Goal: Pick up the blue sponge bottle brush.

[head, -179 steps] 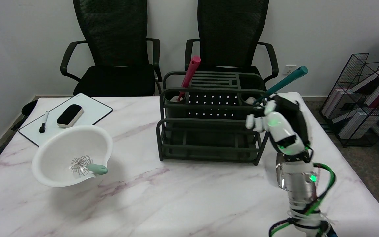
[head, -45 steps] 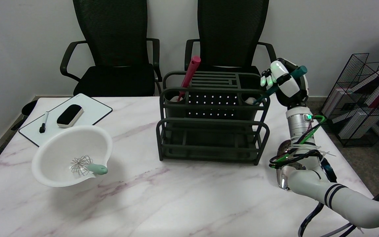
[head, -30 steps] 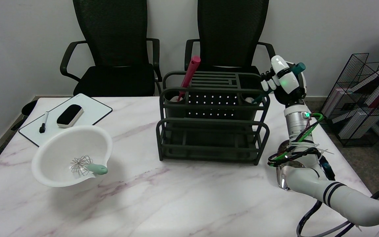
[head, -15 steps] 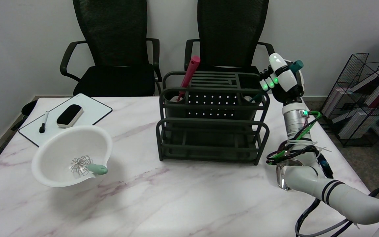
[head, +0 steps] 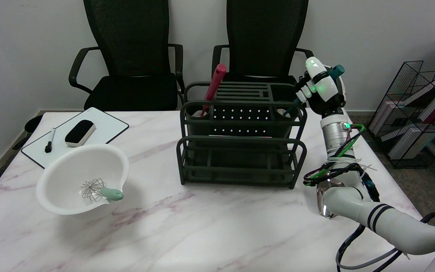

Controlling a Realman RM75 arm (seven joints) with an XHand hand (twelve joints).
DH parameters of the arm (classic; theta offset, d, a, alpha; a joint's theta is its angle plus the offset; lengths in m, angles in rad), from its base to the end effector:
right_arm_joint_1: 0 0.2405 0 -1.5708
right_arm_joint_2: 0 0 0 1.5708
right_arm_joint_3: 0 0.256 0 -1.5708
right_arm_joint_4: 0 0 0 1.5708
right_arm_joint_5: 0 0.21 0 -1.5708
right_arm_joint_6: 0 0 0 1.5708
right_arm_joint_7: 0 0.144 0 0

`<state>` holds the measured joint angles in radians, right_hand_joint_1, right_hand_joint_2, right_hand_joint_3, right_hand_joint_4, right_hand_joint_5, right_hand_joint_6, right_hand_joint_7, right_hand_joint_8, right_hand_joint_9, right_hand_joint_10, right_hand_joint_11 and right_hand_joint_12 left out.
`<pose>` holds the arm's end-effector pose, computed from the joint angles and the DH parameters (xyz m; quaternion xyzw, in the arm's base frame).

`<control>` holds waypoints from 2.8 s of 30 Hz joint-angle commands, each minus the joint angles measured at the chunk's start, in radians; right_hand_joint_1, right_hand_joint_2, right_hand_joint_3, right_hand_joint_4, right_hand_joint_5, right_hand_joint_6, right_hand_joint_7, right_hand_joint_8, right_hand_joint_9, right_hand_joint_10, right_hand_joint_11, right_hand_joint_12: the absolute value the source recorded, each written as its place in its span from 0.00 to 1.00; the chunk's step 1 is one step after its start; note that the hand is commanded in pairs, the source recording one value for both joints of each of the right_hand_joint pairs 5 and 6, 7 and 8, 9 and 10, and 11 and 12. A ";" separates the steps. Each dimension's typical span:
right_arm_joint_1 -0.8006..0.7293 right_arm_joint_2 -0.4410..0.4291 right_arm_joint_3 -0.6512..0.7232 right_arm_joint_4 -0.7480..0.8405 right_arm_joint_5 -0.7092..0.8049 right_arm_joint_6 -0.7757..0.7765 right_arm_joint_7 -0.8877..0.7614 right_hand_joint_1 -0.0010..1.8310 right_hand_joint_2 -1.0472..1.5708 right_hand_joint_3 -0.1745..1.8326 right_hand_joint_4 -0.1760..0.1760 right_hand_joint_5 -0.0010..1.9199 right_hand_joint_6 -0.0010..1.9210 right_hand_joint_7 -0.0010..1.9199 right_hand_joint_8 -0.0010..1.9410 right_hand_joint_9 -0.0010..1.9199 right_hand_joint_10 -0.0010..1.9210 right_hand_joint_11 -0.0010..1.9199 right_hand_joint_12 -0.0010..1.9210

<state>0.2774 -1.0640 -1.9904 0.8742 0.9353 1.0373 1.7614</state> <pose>-0.2511 -0.3649 0.4110 0.4697 -0.3829 0.7398 0.2924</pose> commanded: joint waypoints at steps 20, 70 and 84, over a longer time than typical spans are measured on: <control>0.011 0.035 0.126 0.121 -0.075 -0.101 -0.006 0.49 1.00 0.37 0.50 1.00 1.00 1.00 0.99 1.00 1.00 1.00 1.00; -0.102 0.189 0.310 0.474 -0.141 -0.384 -0.006 0.51 1.00 0.37 0.50 1.00 1.00 1.00 0.99 1.00 1.00 1.00 1.00; -0.118 0.212 0.427 0.631 -0.148 -0.543 -0.005 0.51 1.00 0.36 0.50 1.00 1.00 1.00 0.99 1.00 1.00 1.00 1.00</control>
<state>0.1813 -0.8950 -1.6737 1.3370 0.7966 0.6477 1.7562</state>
